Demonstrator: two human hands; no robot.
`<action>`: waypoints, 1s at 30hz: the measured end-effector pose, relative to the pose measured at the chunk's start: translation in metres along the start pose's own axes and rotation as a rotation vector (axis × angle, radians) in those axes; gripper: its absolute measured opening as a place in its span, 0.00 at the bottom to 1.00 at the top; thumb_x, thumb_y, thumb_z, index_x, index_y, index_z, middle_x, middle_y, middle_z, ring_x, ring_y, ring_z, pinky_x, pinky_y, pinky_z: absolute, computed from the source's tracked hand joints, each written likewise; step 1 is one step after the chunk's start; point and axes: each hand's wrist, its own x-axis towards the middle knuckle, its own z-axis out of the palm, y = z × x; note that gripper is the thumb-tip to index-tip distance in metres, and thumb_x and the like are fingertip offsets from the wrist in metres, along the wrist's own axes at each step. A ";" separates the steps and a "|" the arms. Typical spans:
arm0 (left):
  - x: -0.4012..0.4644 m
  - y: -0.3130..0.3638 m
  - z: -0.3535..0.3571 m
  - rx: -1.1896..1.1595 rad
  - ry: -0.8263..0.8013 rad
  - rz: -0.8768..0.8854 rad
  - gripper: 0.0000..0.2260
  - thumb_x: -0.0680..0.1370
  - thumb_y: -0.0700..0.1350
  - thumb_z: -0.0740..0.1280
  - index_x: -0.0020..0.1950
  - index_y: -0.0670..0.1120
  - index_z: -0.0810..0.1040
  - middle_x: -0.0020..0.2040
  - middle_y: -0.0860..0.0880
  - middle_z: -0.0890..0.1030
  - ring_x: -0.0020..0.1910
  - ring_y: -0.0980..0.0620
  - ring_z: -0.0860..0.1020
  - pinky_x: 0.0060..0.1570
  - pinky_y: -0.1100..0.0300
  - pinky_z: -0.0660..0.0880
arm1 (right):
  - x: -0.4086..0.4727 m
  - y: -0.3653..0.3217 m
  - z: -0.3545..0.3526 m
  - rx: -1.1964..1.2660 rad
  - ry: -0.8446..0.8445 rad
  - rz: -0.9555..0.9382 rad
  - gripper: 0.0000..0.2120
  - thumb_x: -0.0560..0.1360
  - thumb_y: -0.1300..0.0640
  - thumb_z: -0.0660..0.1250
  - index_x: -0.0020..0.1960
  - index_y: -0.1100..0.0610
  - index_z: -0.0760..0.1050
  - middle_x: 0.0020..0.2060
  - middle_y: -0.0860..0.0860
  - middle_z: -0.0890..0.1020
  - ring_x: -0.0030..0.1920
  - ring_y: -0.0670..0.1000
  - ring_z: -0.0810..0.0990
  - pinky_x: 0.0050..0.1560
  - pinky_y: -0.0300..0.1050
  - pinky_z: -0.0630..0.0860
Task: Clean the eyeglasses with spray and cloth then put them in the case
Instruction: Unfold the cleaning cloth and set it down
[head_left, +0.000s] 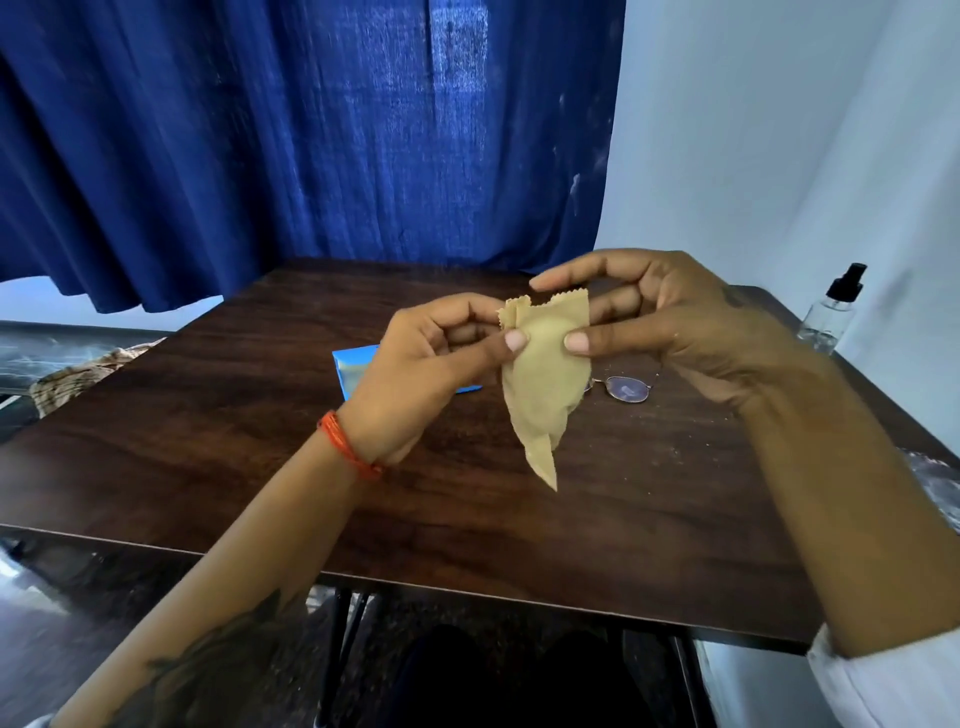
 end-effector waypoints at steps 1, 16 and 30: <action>0.001 -0.001 -0.002 -0.081 -0.029 -0.044 0.07 0.69 0.41 0.68 0.46 0.44 0.79 0.40 0.49 0.84 0.42 0.52 0.82 0.45 0.54 0.80 | 0.000 0.001 -0.002 0.053 -0.016 0.017 0.20 0.61 0.60 0.74 0.52 0.53 0.80 0.40 0.52 0.86 0.44 0.50 0.84 0.43 0.42 0.81; 0.033 -0.108 -0.019 0.348 0.182 -0.430 0.06 0.71 0.35 0.70 0.40 0.47 0.80 0.39 0.47 0.81 0.40 0.54 0.79 0.42 0.66 0.79 | 0.044 0.117 0.013 -0.568 0.361 0.215 0.08 0.64 0.65 0.75 0.40 0.56 0.81 0.36 0.49 0.83 0.35 0.42 0.80 0.36 0.25 0.72; 0.012 -0.109 -0.027 0.786 -0.034 -0.194 0.05 0.74 0.48 0.67 0.48 0.52 0.81 0.51 0.55 0.82 0.55 0.55 0.75 0.59 0.55 0.71 | 0.016 0.115 0.007 -0.654 0.301 0.188 0.09 0.70 0.63 0.69 0.48 0.53 0.82 0.44 0.47 0.84 0.42 0.38 0.78 0.50 0.32 0.71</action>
